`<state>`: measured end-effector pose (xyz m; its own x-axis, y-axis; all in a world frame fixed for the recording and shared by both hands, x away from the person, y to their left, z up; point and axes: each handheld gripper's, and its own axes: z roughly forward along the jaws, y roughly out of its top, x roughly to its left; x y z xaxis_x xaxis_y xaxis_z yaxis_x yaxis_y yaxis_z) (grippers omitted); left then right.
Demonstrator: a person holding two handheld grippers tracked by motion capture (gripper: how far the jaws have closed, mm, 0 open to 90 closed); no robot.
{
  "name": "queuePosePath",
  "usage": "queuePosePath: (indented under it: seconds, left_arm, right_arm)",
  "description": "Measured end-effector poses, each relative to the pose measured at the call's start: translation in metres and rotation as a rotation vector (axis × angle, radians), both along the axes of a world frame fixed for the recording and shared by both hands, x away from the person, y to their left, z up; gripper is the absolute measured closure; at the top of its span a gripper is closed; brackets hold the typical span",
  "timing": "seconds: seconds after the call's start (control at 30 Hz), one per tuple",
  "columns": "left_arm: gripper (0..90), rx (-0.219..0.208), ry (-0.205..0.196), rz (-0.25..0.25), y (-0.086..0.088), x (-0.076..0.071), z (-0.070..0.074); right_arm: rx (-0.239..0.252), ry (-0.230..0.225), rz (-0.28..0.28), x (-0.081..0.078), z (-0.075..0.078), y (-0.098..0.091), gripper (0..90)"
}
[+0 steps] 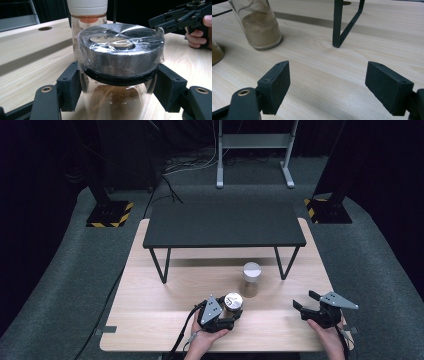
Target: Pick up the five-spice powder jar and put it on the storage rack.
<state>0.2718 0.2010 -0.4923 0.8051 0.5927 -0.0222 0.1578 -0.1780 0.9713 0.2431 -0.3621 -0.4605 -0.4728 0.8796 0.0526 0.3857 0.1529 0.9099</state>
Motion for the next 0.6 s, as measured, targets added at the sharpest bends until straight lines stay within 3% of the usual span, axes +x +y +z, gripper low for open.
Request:
queuePosePath:
  seconds: [0.17,0.37,0.6]
  left_arm:
    - [31.2,-0.027,0.008,0.009,0.005,0.0,0.002]
    - [31.2,-0.042,-0.011,0.032,0.012,-0.001,0.014]
    - [31.2,-0.052,-0.02,0.099,0.024,0.001,0.038]
  right_arm:
    - [-0.001,0.001,0.002,0.0,0.0,0.0,18.5]
    - [0.0,0.003,0.004,0.001,0.0,0.0,18.7]
    - [-0.002,0.004,0.006,0.001,0.0,0.0,18.7]
